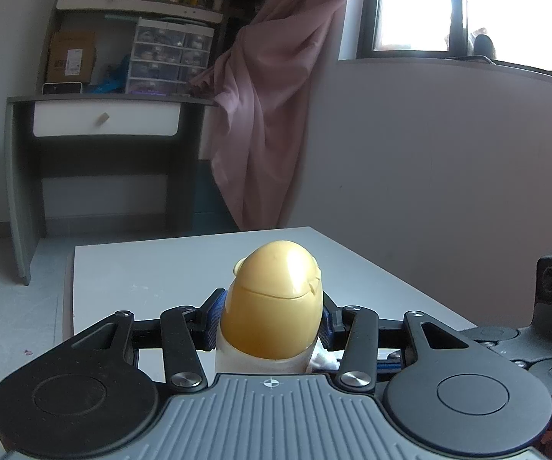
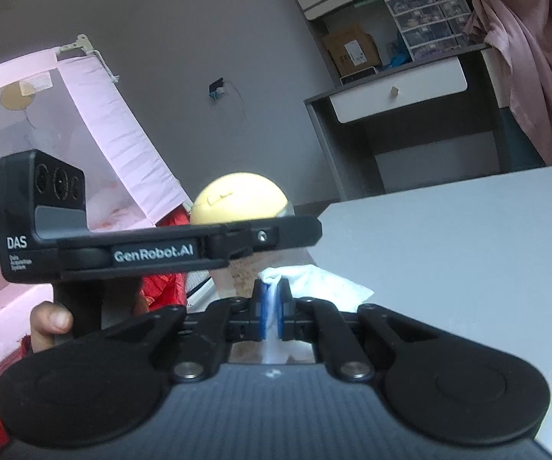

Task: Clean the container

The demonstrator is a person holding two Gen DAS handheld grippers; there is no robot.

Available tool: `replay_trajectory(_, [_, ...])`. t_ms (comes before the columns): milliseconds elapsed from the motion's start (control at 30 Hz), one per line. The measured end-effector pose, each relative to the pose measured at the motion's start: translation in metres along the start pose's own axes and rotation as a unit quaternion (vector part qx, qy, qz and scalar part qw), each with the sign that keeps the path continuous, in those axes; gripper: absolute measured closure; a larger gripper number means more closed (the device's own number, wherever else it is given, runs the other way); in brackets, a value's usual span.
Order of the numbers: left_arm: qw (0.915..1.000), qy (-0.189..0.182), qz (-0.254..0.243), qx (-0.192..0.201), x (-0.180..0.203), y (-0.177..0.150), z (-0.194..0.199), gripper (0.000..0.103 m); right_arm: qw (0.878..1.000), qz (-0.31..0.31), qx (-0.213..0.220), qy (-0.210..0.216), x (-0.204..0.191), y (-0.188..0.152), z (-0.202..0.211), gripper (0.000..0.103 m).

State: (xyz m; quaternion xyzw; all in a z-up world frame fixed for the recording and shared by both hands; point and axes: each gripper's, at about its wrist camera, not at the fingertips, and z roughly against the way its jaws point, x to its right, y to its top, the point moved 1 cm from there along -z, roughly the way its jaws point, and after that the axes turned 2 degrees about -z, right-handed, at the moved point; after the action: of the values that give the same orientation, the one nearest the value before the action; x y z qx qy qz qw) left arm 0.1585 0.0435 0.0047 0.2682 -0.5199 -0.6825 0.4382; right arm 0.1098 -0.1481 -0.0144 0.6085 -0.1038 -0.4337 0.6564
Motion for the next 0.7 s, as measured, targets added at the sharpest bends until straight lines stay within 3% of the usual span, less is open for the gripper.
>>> replay_trajectory(400, [1.0000, 0.000, 0.000, 0.000, 0.002, -0.005, 0.006, 0.056, 0.999, -0.009, -0.039, -0.014, 0.010, -0.018, -0.013, 0.098])
replay_trajectory(700, [1.0000, -0.001, 0.001, -0.001, 0.003, -0.003, 0.004, 0.056, 0.999, -0.010, -0.041, -0.017, 0.009, -0.018, -0.013, 0.098])
